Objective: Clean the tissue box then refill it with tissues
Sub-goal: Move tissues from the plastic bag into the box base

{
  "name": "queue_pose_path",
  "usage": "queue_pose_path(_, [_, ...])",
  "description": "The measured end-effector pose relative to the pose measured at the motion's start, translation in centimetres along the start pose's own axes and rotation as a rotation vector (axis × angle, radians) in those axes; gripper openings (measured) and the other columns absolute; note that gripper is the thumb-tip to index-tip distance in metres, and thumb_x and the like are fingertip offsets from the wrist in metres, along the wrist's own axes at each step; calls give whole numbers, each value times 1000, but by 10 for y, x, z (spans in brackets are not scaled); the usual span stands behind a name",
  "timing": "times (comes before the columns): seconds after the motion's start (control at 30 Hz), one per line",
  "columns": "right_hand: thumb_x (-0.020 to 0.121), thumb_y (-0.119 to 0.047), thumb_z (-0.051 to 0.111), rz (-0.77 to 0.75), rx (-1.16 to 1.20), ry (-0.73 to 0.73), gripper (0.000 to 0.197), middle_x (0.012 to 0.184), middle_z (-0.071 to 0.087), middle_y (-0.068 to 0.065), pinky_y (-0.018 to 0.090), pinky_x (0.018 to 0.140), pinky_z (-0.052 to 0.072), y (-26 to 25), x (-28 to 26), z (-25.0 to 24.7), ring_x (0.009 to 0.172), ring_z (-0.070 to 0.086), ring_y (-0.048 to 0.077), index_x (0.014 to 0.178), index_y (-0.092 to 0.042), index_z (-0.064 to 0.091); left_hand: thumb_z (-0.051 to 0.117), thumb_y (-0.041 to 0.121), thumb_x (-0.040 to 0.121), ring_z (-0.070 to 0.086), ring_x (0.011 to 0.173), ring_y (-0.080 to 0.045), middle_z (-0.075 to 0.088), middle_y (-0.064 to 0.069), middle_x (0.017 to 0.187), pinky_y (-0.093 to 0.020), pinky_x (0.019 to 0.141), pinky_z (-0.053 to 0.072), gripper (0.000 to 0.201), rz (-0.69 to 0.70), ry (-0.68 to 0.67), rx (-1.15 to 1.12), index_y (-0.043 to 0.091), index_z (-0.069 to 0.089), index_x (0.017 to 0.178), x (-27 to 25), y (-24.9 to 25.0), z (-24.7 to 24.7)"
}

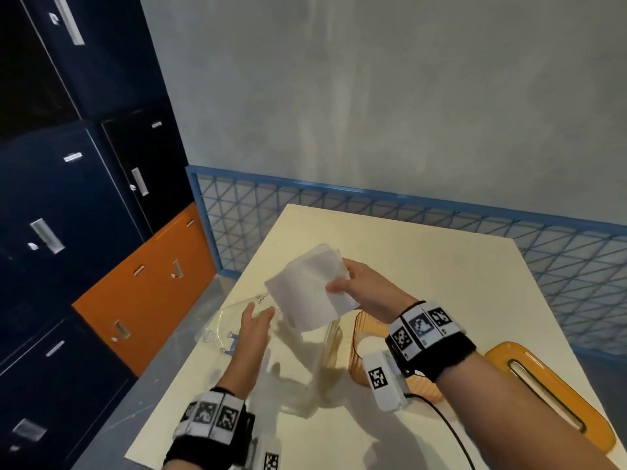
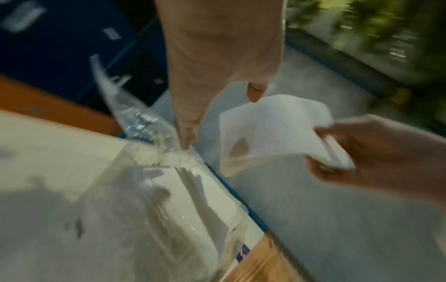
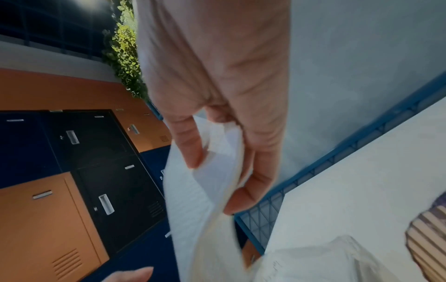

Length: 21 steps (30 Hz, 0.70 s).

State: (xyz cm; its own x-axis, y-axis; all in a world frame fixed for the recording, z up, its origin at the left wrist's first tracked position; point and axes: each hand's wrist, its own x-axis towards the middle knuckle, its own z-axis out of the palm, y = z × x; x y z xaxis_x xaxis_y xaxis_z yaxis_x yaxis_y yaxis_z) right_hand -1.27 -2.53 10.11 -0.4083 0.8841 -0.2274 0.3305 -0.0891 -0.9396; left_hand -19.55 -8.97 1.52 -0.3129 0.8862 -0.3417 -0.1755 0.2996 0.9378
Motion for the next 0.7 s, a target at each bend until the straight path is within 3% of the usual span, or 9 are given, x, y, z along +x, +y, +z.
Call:
queue_pose_path(0.07, [89,-7,55,-55,31,16,36,117,62,5,35,93,47,5,0,5,106,59,21,124,-16,54,55,27,75,52,115,-26,54,-10,128,-37,96,42,64,-57,-77,-112,19,37,136,12,-1,-8])
queue_pose_path(0.13, [89,-2,54,-96,91,57,32,109,63,0,26,85,48,14,1,11,98,58,13,116,-20,56,55,15,76,54,101,-22,59,-7,113,-35,86,44,46,2,-111,-87,19,47,122,16,5,-11])
queue_pose_path(0.27, [86,2,57,-72,206,171,30,98,62,-4,23,81,48,37,4,23,91,58,9,108,-20,54,44,-3,90,53,104,-23,59,-6,110,-36,89,45,37,164,-6,33,14,48,122,21,14,-14])
queue_pose_path(0.37, [81,5,61,0,194,258,36,100,62,4,21,74,52,67,7,36,91,61,15,107,-17,50,40,-6,89,52,103,-23,57,-6,107,-28,81,43,35,237,68,229,11,48,120,20,1,-13])
queue_pose_path(0.5, [80,7,57,96,152,322,40,109,63,12,30,83,52,95,15,50,105,61,27,113,-13,47,38,-7,91,46,108,-17,51,-6,115,-30,92,39,40,228,75,279,5,41,130,15,-16,-3])
queue_pose_path(0.63, [83,5,54,73,119,350,37,104,61,7,26,79,50,91,22,45,99,60,24,115,-12,46,36,-7,92,48,102,-19,51,-6,108,-29,85,38,30,282,105,239,13,43,112,18,-12,1])
queue_pose_path(0.7, [83,4,55,76,127,332,39,105,60,5,26,80,50,90,21,43,100,60,21,115,-14,44,38,-5,92,50,101,-22,52,-6,108,-32,85,41,29,296,128,225,16,41,111,19,-11,-2])
